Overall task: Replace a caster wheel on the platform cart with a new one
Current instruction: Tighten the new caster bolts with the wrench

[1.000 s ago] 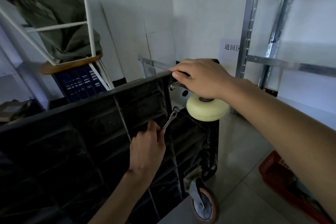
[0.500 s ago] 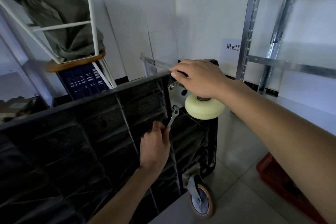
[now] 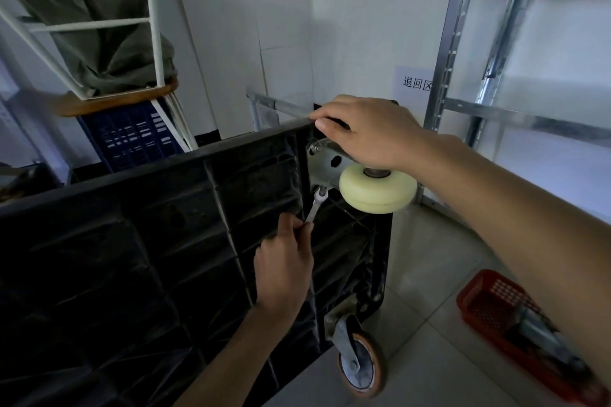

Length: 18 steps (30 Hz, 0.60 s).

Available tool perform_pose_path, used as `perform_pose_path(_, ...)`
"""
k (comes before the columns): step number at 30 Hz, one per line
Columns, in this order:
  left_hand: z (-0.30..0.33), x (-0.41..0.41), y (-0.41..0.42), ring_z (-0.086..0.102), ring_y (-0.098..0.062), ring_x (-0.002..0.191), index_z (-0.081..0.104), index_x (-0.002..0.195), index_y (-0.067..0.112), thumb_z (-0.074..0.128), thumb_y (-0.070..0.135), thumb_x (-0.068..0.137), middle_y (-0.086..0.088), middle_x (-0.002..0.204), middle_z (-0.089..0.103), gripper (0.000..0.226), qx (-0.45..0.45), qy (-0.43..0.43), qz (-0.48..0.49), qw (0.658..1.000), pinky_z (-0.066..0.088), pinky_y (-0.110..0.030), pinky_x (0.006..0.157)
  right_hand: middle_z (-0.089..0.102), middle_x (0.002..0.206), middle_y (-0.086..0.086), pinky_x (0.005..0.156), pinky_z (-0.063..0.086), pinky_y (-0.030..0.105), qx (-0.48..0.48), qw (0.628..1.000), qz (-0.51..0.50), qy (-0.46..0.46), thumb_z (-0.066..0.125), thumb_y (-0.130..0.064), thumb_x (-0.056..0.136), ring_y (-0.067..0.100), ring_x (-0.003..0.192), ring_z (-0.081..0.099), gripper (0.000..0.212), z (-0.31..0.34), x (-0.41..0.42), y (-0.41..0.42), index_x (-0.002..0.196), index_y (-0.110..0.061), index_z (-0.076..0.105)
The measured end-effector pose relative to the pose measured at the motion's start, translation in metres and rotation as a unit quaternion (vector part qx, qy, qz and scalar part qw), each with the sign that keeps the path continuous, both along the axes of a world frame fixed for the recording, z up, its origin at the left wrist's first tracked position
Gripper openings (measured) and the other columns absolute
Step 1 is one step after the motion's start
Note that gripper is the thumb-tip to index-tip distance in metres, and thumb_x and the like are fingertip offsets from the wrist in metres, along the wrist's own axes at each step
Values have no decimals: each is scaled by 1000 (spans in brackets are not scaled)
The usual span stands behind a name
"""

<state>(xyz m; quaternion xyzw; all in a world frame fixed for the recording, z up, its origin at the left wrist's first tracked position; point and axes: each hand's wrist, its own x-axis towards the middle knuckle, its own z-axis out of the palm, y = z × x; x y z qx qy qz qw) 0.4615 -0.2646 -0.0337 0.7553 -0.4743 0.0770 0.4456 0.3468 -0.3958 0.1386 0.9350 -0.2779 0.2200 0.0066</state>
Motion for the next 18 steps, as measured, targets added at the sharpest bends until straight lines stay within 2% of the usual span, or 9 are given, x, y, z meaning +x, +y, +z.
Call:
perform_pose_path(3,12,6,8,54,-12,44,58,91,20,61,34,98,8,56,58,17,21,-41,-4,999,39,-29,43,57,132,-19,78,36,32,3,1000,-4,0,32,-48,107,15,115,57,37,-1,0,1,131,-39,59)
perform_pose_path(6,36,13,15,65,-25,61,61,94,18,60,36,99,-1,67,66,18,81,-109,-1,991,48,-35,53,56,133,-19,78,35,32,5,1000,-10,-3,32,-50,107,14,115,56,37,-1,1,4,131,-40,58)
perform_pose_path(9,64,14,18,68,-28,77,62,100,19,58,36,100,-4,82,69,18,152,-161,3,975,51,-37,62,56,133,-20,77,36,32,8,1000,-18,-1,32,-50,107,14,115,56,37,-1,0,6,131,-41,58)
perform_pose_path(15,104,28,11,61,-25,77,62,87,19,66,32,95,0,82,61,16,234,-148,-54,959,52,-38,68,56,133,-19,78,38,33,9,1000,-14,5,31,-49,107,14,115,56,37,1,1,6,131,-40,58)
perform_pose_path(18,104,37,11,62,-22,75,64,83,22,69,34,92,2,78,63,16,221,-122,-74,965,54,-39,69,57,131,-18,81,42,35,13,1000,-15,5,32,-48,107,14,115,56,36,0,1,6,130,-39,59)
